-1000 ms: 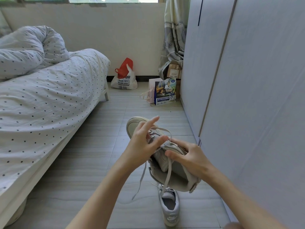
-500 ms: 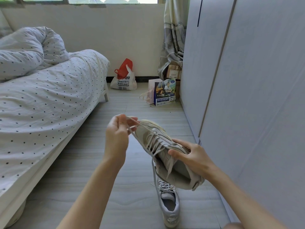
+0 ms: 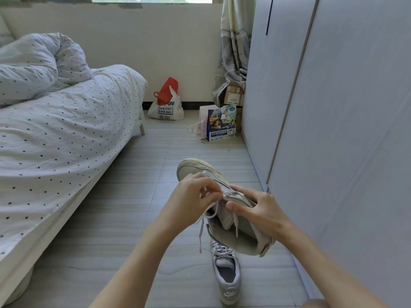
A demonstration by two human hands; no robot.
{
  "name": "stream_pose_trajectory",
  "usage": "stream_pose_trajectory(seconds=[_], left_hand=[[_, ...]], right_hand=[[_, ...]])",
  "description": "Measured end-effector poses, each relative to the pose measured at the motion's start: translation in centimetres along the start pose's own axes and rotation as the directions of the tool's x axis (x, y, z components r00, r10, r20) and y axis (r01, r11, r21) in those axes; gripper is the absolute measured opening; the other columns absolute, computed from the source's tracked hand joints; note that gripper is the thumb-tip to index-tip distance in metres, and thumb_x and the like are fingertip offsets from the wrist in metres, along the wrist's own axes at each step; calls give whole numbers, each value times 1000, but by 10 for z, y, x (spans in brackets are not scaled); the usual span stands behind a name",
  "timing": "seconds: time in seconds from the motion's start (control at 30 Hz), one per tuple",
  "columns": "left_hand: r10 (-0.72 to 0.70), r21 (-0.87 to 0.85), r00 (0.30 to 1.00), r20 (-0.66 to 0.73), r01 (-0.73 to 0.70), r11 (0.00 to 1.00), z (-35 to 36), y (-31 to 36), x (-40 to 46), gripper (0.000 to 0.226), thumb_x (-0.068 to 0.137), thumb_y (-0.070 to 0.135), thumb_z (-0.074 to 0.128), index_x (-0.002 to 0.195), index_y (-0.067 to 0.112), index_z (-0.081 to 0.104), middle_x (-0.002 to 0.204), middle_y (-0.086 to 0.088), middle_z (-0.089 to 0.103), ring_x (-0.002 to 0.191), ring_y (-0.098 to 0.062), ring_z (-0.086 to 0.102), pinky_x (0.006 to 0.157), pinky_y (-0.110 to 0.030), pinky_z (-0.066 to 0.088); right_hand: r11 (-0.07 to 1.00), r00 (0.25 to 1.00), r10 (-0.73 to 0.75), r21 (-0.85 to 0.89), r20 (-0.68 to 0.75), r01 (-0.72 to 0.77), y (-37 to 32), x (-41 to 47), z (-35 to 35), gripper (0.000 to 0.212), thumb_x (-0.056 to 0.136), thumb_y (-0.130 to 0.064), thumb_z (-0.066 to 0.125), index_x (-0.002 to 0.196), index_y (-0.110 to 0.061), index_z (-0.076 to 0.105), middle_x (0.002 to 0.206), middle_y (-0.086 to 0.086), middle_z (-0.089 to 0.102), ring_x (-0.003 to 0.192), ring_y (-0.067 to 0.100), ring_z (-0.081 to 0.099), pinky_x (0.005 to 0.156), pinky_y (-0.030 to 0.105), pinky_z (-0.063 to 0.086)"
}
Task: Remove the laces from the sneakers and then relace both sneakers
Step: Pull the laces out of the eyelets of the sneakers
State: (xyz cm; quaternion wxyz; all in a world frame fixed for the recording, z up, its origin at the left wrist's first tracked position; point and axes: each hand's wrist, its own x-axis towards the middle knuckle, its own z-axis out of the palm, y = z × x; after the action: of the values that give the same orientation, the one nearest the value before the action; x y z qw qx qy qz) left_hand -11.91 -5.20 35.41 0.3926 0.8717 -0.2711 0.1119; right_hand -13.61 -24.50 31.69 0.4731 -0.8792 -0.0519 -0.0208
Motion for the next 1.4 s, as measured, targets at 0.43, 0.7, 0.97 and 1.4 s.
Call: stream_pose_trajectory(seconds=[0.43, 0.7, 0.97, 1.4], left_hand=[[-415, -767, 908, 62, 309, 562, -40, -2, 0, 14, 94, 13, 48, 89, 7, 60, 64, -6, 63, 61, -19, 63, 63, -29, 58], [-113, -117, 989, -95, 102, 988, 3, 7, 3, 25, 86, 23, 65, 106, 22, 52, 98, 17, 48, 90, -2, 55, 75, -14, 50], [-223, -50, 969, -111, 219, 975, 11, 3, 7, 13, 87, 17, 62, 84, 19, 49, 70, 3, 51, 60, -5, 43, 54, -13, 35], [-95, 4, 966, -239, 99, 995, 13, 8, -1, 13, 89, 17, 61, 81, 23, 54, 77, 17, 50, 72, 2, 53, 67, -4, 41]], right_hand=[[972, 986, 96, 229, -139, -62, 6, 3, -7, 83, 53, -74, 61, 124, -29, 60, 115, -13, 64, 112, 4, 56, 95, 20, 42], [945, 960, 3, 315, -279, 88, -8, 1, -6, 78, 62, -66, 62, 128, -26, 56, 119, -14, 62, 113, 0, 56, 99, 25, 45], [940, 950, -99, 285, -295, 187, -17, -4, 0, 64, 69, -57, 65, 127, -33, 52, 110, -31, 57, 107, -14, 53, 84, 4, 42], [934, 929, -40, 316, -368, 166, -16, -2, -4, 80, 62, -65, 61, 129, -20, 56, 121, -9, 62, 114, 4, 57, 98, 25, 46]])
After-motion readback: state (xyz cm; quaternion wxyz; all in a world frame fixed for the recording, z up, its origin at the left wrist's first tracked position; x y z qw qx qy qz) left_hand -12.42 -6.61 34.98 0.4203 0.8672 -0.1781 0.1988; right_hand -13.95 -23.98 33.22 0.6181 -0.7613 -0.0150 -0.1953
